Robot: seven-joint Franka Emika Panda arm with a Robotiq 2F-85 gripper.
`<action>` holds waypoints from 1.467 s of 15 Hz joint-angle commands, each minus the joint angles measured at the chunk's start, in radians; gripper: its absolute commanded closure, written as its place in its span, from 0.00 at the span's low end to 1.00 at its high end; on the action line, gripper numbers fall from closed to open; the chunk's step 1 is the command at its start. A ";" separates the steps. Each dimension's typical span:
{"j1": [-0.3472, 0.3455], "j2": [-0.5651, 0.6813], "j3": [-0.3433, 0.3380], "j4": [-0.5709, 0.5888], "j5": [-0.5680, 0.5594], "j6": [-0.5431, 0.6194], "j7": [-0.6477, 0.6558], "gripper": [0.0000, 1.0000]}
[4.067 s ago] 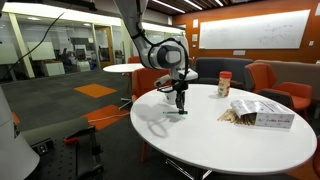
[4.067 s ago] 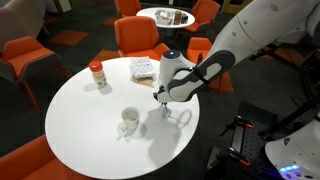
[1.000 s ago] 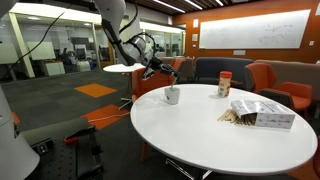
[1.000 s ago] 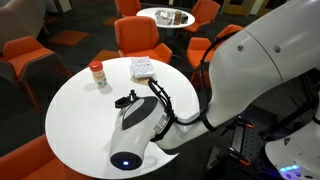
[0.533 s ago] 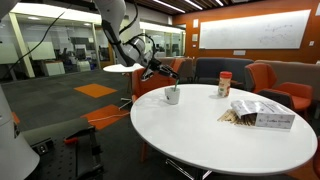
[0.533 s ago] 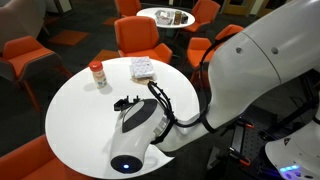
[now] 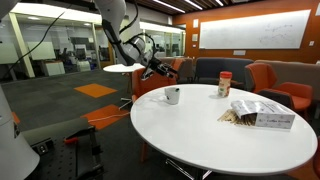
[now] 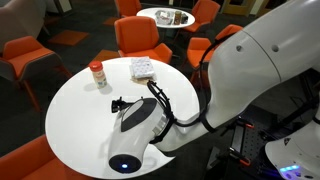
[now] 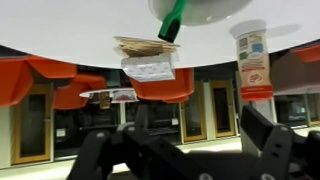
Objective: Pick up the pen from the table and put it in the mug cup.
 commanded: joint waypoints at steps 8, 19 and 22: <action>-0.157 -0.175 0.089 -0.095 0.152 0.247 0.015 0.00; -0.267 -0.345 0.015 -0.293 0.732 0.552 -0.351 0.00; -0.240 -0.379 -0.033 -0.327 0.782 0.555 -0.406 0.00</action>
